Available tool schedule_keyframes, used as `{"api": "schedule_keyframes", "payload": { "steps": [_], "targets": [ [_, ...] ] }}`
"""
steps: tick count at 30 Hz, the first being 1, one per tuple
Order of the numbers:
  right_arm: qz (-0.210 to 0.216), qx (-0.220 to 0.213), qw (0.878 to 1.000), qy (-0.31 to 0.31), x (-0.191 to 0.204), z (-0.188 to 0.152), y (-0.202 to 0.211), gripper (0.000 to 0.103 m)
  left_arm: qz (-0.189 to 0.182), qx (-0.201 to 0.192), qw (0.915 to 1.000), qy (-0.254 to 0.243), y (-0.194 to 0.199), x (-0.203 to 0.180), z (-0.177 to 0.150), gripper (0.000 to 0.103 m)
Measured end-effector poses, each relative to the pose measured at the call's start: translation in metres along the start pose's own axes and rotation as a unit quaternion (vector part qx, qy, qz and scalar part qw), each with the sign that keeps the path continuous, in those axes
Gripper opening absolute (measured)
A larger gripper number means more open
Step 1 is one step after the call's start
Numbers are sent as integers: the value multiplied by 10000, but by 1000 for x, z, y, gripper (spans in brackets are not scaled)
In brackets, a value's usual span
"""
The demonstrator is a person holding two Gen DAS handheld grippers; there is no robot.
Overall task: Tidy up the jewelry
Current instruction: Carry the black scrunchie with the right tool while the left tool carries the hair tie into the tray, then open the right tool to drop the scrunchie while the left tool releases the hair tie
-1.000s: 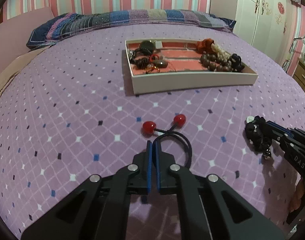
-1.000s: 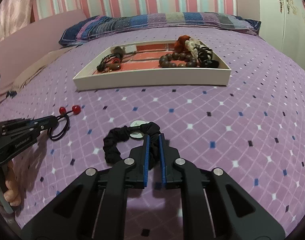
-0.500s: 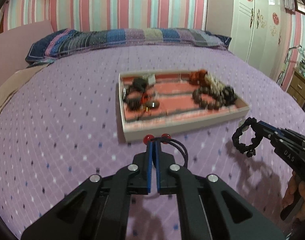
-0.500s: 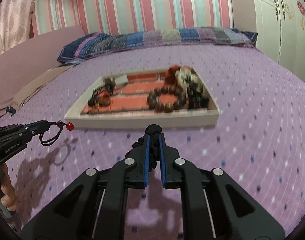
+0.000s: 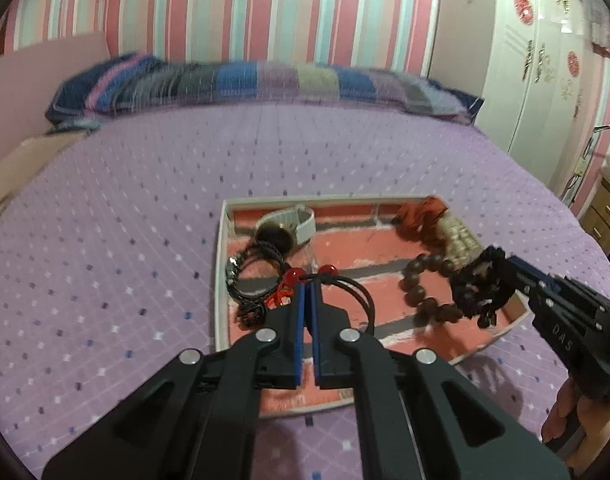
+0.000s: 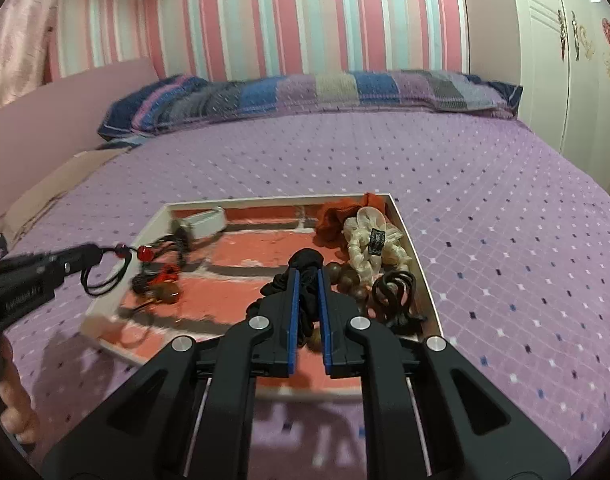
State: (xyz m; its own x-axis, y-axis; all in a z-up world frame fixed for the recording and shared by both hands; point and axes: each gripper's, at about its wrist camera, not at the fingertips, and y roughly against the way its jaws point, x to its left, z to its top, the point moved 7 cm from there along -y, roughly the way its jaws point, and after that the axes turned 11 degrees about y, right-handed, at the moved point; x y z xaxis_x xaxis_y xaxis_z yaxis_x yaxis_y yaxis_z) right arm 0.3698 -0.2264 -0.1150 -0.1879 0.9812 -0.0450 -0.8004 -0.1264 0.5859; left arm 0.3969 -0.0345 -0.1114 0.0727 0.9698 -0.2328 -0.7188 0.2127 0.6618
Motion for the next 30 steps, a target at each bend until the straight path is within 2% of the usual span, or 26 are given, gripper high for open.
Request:
{"api": "schedule_keyframes", "payload": {
  "steps": [6, 14, 19, 23, 25, 27, 29, 30],
  "targets": [
    [-94, 461, 9989, 1, -8, -5, -45, 10, 211, 420, 9987, 189, -43, 18, -18, 3],
    [-70, 861, 9962, -72, -12, -24, -64, 14, 314, 630, 9974, 125, -58, 26, -31, 4],
    [-83, 783, 9969, -34, -14, -26, -59, 39, 415, 663, 9969, 81, -55, 29, -33, 5],
    [-68, 610, 9981, -32, -15, -19, -42, 46, 405, 635, 9971, 64, -42, 27, -35, 5],
    [-83, 478, 9988, -64, -17, -14, -29, 59, 419, 613, 9972, 44, -33, 25, -35, 5],
    [-92, 339, 9993, -81, -18, -9, -15, 64, 407, 555, 9976, 17, -22, 23, -35, 7],
    [-127, 211, 9997, -72, -19, -6, 5, 68, 413, 458, 9981, -33, -8, 21, -34, 36],
    [-137, 168, 9997, -66, -18, -6, 11, 71, 440, 310, 9985, -54, 4, 21, -34, 63]
  ]
}}
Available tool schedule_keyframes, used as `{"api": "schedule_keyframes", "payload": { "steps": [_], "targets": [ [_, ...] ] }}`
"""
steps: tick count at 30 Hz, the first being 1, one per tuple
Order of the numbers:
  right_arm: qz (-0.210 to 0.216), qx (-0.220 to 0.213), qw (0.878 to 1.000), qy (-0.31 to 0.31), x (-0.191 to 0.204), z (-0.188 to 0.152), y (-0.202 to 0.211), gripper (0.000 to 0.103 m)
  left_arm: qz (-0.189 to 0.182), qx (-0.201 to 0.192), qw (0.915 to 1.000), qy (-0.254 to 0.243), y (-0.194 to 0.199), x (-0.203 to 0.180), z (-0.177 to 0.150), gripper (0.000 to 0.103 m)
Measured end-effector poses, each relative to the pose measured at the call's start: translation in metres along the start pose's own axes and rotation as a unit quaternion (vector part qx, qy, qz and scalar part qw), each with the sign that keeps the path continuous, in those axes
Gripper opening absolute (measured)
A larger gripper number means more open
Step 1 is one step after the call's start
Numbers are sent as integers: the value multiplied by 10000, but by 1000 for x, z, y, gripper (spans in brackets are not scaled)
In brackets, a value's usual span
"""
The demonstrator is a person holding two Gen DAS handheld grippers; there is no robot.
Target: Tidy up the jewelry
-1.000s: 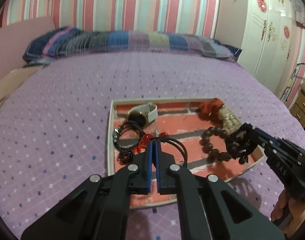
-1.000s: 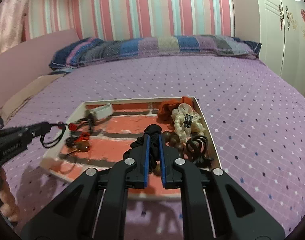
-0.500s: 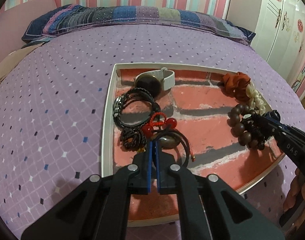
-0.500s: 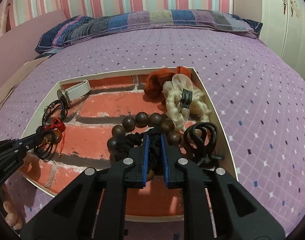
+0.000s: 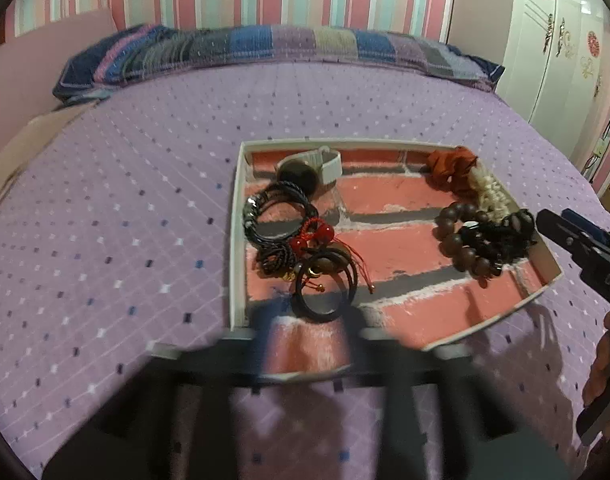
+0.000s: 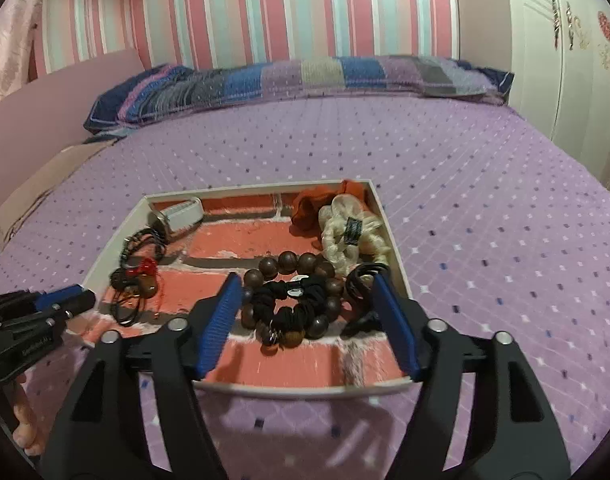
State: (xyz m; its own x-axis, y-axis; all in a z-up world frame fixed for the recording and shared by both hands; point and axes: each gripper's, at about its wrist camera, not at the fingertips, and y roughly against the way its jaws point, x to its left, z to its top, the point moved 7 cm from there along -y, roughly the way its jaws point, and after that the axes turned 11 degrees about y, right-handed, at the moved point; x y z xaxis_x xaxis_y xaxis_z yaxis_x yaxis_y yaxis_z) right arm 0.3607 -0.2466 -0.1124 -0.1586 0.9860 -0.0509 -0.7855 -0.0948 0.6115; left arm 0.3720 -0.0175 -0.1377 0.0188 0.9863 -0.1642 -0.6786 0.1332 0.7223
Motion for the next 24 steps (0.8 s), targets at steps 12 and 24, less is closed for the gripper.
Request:
{"api": "schedule_keyframes", "payload": {
  "steps": [12, 24],
  "targets": [
    [-110, -440, 9990, -58, 14, -46, 120, 99, 138, -593, 9979, -240, 108, 11, -51, 93],
    [-518, -209, 9983, -189, 33, -118, 189, 99, 135, -525, 9982, 251, 166, 30, -118, 99]
  ]
}}
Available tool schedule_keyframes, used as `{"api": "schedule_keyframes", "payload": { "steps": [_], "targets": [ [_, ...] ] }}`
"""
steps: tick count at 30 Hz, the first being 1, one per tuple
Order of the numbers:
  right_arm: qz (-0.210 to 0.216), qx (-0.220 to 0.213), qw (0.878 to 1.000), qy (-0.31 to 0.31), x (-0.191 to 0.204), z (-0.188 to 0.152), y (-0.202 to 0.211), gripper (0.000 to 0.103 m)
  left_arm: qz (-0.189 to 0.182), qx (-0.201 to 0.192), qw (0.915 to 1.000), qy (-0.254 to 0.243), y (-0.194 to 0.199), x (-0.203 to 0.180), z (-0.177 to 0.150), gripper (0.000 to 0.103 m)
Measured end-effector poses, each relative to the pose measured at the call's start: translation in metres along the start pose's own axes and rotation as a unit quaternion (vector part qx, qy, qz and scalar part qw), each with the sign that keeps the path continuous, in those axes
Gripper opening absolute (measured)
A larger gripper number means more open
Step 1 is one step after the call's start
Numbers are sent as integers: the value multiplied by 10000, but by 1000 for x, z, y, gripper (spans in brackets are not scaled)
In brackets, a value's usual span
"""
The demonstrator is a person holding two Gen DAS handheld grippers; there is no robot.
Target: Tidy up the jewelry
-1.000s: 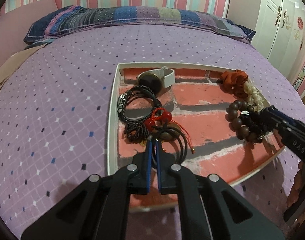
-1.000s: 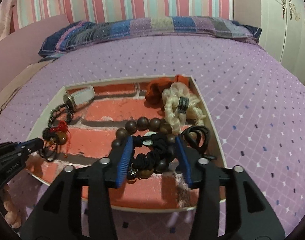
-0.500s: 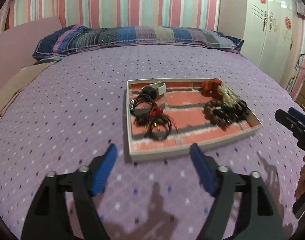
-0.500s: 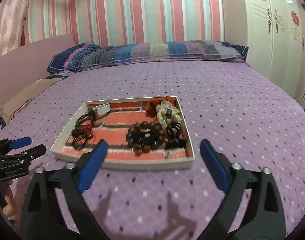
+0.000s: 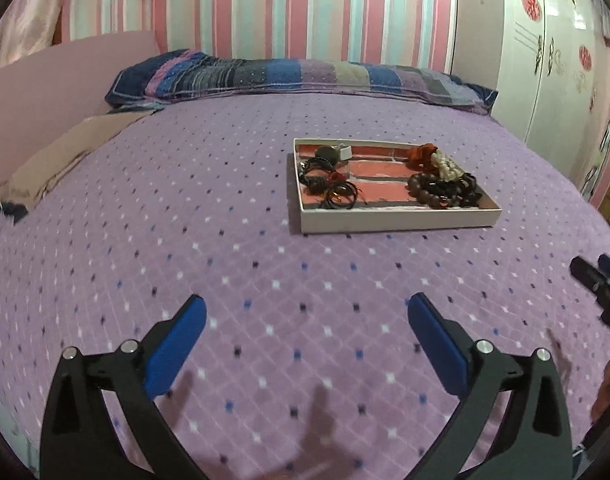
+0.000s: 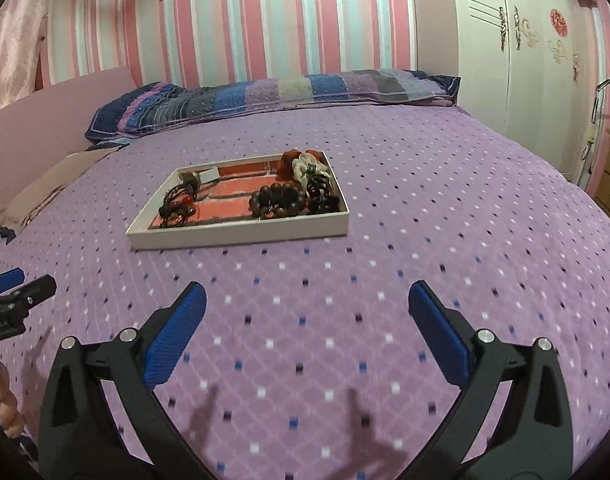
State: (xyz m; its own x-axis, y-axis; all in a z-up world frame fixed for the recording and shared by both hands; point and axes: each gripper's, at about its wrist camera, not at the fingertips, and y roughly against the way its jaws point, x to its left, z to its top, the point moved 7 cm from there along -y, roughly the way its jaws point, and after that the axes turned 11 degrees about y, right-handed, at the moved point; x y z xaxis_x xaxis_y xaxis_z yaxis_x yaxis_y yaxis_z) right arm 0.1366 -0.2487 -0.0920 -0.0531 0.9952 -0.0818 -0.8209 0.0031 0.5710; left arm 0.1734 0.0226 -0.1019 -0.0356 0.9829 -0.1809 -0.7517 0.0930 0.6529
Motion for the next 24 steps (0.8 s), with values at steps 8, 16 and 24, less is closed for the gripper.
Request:
{"api": "schedule_keyframes", "payload": {
  "steps": [8, 16, 24],
  "targets": [
    [-162, -193, 9991, 337, 24, -9, 31, 99, 54, -346, 9993, -135, 37, -10, -15, 99],
    [-108, -307, 9987, 380, 35, -4, 48, 99, 52, -438, 9990, -83, 50, -8, -16, 99],
    [-177, -349, 9983, 423, 40, -4, 56, 99, 124, -479, 9988, -61, 57, -4, -17, 98]
  ]
}}
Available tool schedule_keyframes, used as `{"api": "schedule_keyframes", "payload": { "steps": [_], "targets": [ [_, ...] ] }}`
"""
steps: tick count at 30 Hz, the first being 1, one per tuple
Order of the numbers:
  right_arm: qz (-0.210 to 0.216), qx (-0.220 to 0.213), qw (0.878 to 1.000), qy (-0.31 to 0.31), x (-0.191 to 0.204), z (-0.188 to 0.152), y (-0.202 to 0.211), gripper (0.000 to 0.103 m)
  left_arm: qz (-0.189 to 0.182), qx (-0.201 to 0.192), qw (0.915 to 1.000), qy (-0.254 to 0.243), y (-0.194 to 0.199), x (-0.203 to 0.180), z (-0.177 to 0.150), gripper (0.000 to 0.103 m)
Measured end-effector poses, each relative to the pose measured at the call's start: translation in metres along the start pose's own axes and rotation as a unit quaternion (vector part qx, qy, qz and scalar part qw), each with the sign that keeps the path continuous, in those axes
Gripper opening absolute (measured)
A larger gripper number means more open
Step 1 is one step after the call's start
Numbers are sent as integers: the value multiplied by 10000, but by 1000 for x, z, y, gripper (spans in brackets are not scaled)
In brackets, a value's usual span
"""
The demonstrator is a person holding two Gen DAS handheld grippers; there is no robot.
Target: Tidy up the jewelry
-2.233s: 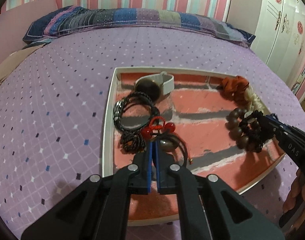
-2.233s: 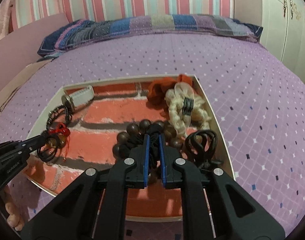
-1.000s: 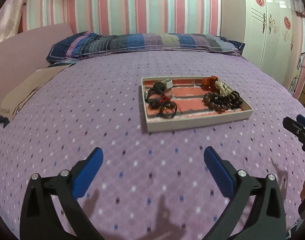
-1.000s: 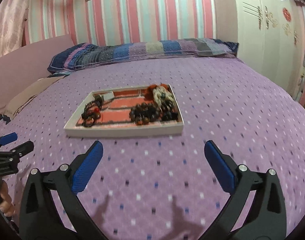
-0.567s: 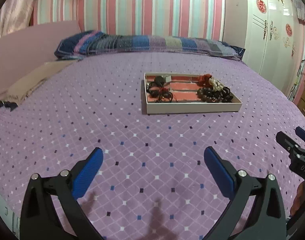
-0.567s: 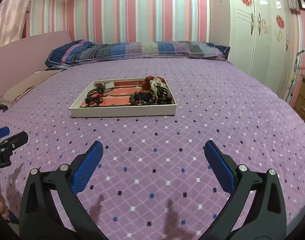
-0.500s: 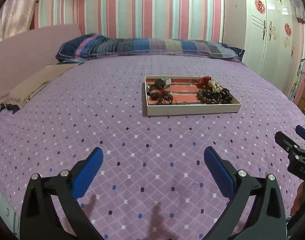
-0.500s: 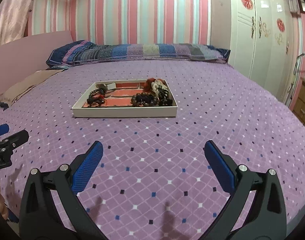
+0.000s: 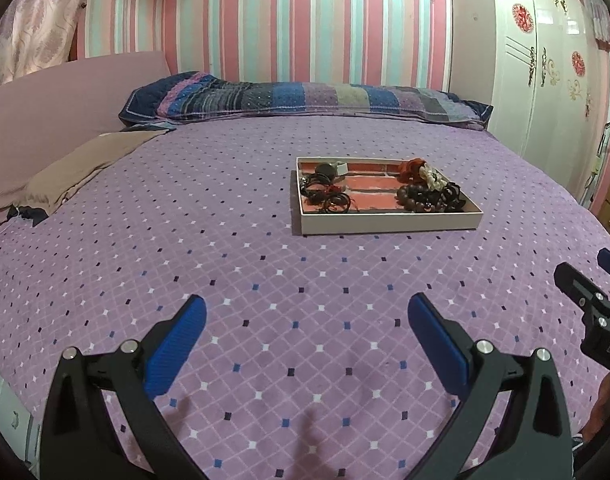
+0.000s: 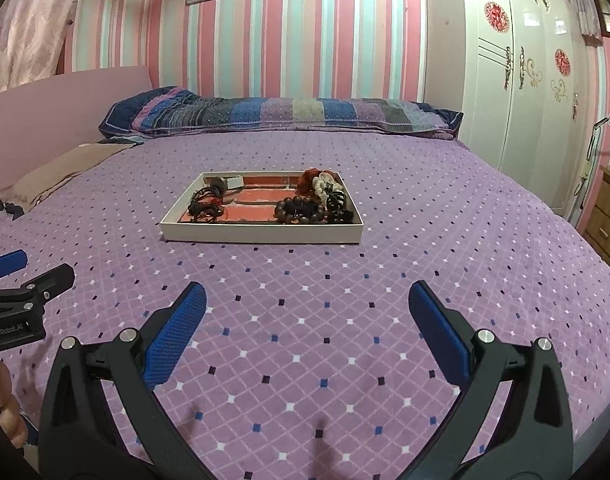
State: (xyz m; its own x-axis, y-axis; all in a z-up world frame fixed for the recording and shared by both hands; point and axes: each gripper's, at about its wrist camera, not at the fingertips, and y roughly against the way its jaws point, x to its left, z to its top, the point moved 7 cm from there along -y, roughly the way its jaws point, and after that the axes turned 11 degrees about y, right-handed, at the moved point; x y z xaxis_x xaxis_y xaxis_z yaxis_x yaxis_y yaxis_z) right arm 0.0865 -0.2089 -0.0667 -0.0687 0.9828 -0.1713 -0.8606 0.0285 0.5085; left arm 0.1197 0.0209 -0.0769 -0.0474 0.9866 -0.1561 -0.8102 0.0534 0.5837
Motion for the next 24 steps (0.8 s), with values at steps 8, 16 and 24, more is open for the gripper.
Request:
{"api": "schedule_keyframes", "payload": {
  "steps": [8, 16, 24],
  "targets": [
    [-88, -41, 10000, 18, -1, 1, 4, 99, 9, -33, 10000, -43, -1, -2, -1, 99],
    [-107, -59, 9999, -18, -4, 3, 7, 99, 14, -37, 10000, -60, 0, -4, -1, 99],
    [-120, -35, 9999, -37, -6, 2, 8, 99, 23, -37, 10000, -76, 0, -5, -3, 99]
  ]
}}
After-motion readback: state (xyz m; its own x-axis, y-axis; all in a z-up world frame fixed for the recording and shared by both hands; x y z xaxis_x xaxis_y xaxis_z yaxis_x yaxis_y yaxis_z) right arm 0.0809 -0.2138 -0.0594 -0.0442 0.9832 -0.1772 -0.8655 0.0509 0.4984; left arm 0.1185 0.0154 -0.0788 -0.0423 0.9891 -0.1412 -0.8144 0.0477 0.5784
